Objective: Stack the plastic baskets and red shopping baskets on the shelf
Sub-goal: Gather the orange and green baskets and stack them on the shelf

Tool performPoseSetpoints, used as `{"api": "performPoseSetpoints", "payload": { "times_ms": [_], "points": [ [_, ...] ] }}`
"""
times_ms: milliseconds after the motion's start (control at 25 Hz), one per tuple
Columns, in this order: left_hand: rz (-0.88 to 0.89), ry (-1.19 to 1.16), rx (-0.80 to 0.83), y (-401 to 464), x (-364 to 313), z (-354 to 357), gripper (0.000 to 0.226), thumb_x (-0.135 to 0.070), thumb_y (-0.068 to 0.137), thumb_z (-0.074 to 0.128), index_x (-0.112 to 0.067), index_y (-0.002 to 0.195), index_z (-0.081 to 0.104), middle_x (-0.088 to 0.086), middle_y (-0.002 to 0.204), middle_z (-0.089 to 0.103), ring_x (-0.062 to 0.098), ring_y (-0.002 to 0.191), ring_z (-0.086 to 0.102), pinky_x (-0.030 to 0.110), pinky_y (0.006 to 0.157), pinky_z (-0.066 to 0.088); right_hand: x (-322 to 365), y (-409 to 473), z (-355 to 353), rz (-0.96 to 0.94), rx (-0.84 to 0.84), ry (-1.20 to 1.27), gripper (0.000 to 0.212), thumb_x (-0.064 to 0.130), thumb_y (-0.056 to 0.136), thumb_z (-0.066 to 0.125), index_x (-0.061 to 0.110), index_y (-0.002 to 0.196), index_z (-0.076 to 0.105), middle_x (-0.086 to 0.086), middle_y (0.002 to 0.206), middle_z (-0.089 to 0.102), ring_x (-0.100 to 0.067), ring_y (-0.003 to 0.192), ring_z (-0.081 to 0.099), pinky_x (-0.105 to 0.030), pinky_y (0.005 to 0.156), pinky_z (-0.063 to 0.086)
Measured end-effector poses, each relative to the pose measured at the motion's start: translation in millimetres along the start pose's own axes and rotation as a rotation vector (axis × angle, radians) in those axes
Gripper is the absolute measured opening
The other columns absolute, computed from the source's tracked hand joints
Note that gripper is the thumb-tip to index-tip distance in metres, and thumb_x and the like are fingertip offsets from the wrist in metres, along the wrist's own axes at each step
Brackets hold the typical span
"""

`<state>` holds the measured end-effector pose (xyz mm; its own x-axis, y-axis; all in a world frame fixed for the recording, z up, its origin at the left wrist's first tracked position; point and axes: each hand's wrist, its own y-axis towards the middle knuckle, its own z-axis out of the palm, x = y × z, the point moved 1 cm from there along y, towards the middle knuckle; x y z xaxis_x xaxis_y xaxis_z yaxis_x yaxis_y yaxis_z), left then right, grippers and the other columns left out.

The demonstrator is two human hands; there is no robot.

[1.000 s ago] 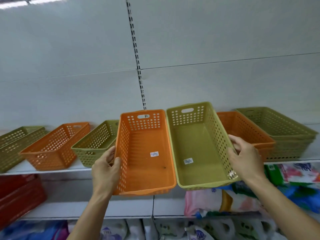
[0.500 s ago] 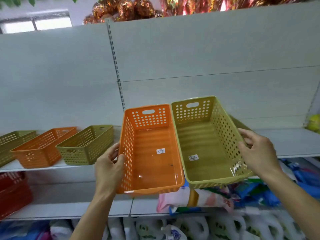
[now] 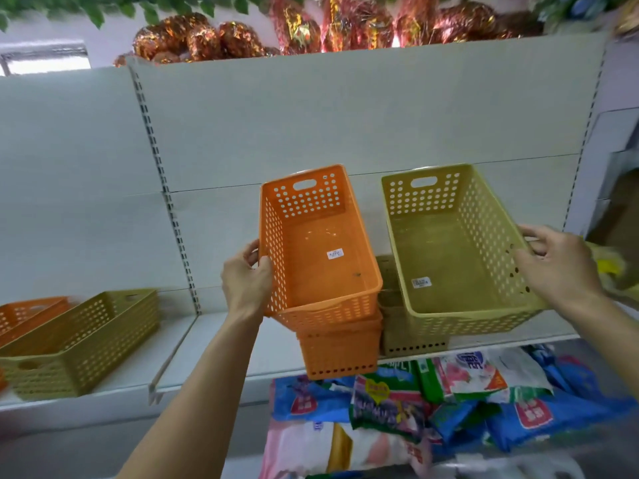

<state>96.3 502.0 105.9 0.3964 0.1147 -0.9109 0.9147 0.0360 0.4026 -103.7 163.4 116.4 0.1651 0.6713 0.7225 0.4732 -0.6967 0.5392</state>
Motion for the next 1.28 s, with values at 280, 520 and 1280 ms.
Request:
{"api": "performPoseSetpoints", "payload": {
  "times_ms": [280, 520, 1280],
  "points": [
    [-0.093, 0.089, 0.002, 50, 49, 69, 0.042, -0.035, 0.089, 0.053, -0.027, 0.130, 0.057, 0.001, 0.109, 0.074, 0.023, 0.087, 0.073, 0.051, 0.078, 0.059, -35, 80, 56, 0.052, 0.027, 0.117, 0.041, 0.023, 0.079, 0.055, 0.026, 0.120, 0.062, -0.010, 0.105, 0.073, -0.030, 0.089, 0.069, -0.053, 0.077, 0.056],
    [-0.130, 0.283, 0.047, 52, 78, 82, 0.039, -0.039, 0.090, 0.052, -0.025, 0.125, 0.060, 0.002, 0.110, 0.073, 0.022, 0.092, 0.071, 0.050, 0.082, 0.058, -47, 100, 100, 0.080, 0.048, 0.185, 0.040, 0.022, 0.082, 0.053, 0.028, 0.121, 0.061, -0.002, 0.105, 0.072, -0.026, 0.091, 0.068, -0.052, 0.080, 0.054],
    [-0.202, 0.637, 0.316, -33, 84, 82, 0.056, -0.049, 0.094, 0.041, -0.020, 0.141, 0.044, 0.009, 0.131, 0.056, 0.024, 0.116, 0.057, 0.046, 0.096, 0.051, -76, 62, 142, 0.001, 0.632, -0.230, 0.053, 0.038, 0.096, 0.038, 0.015, 0.144, 0.039, -0.015, 0.153, 0.032, -0.034, 0.137, 0.031, -0.046, 0.107, 0.033]
  ]
}}
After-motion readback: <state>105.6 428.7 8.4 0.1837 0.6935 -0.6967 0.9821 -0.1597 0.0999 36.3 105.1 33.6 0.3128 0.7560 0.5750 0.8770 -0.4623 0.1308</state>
